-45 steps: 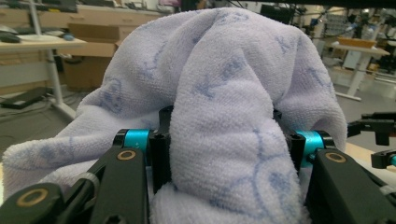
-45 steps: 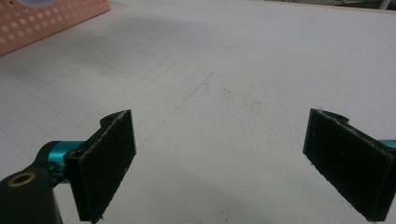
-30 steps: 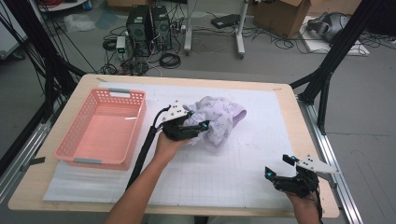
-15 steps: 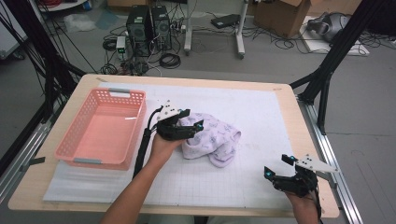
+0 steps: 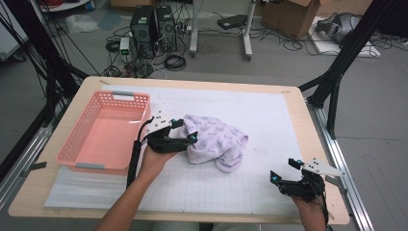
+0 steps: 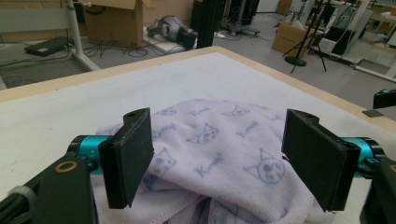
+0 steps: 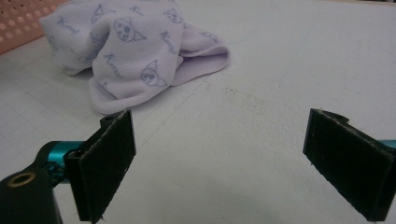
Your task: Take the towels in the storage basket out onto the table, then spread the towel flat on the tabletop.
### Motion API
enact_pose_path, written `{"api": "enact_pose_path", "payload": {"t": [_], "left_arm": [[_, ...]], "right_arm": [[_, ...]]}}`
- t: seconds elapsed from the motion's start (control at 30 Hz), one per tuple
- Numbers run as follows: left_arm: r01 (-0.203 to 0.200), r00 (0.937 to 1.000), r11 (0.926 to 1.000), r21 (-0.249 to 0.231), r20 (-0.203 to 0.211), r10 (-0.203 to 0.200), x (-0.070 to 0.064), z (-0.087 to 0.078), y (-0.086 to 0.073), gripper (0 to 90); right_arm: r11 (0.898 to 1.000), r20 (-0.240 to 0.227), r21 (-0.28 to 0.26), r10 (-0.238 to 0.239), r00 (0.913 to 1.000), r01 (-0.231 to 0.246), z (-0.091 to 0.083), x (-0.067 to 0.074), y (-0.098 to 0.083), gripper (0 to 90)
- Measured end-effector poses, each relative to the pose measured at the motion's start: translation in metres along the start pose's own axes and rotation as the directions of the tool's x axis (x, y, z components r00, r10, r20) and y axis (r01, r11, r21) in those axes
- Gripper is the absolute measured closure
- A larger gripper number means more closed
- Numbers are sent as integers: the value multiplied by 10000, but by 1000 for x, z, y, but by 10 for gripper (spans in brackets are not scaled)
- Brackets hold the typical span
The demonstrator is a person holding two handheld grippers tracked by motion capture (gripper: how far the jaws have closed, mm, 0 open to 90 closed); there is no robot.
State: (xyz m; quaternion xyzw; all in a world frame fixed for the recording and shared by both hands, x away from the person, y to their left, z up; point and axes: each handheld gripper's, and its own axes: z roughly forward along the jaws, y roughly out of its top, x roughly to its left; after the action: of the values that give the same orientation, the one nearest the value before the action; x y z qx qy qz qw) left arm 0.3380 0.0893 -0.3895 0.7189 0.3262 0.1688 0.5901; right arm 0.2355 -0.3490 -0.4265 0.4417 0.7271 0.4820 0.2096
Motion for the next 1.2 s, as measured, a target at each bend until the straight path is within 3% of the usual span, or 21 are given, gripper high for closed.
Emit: {"api": "enact_pose_path", "payload": {"t": [0.2, 0.77, 0.9, 1.0, 1.2], "left_arm": [[323, 9993, 9994, -85, 181, -322, 3, -4, -6, 212], [341, 9994, 9994, -11, 99, -341, 4, -7, -8, 209], [377, 9990, 9991, 196, 229, -381, 4, -7, -10, 220], [304, 9980, 9981, 536, 531, -332, 4, -4, -13, 311], [320, 9955, 9908, 1316, 844, -434, 0, 7, -21, 313]], "right_arm": [[10000, -11, 26, -27, 10000, 27, 1, 1, 0, 79], [10000, 6, 33, 53, 10000, -53, 1, 0, 1, 79], [9999, -80, 116, -33, 10000, 34, 3, 1, 0, 79], [9999, -80, 122, -25, 10000, 26, 3, 1, 1, 79], [9996, -59, 276, -19, 10000, 20, 5, 0, -1, 79]]}}
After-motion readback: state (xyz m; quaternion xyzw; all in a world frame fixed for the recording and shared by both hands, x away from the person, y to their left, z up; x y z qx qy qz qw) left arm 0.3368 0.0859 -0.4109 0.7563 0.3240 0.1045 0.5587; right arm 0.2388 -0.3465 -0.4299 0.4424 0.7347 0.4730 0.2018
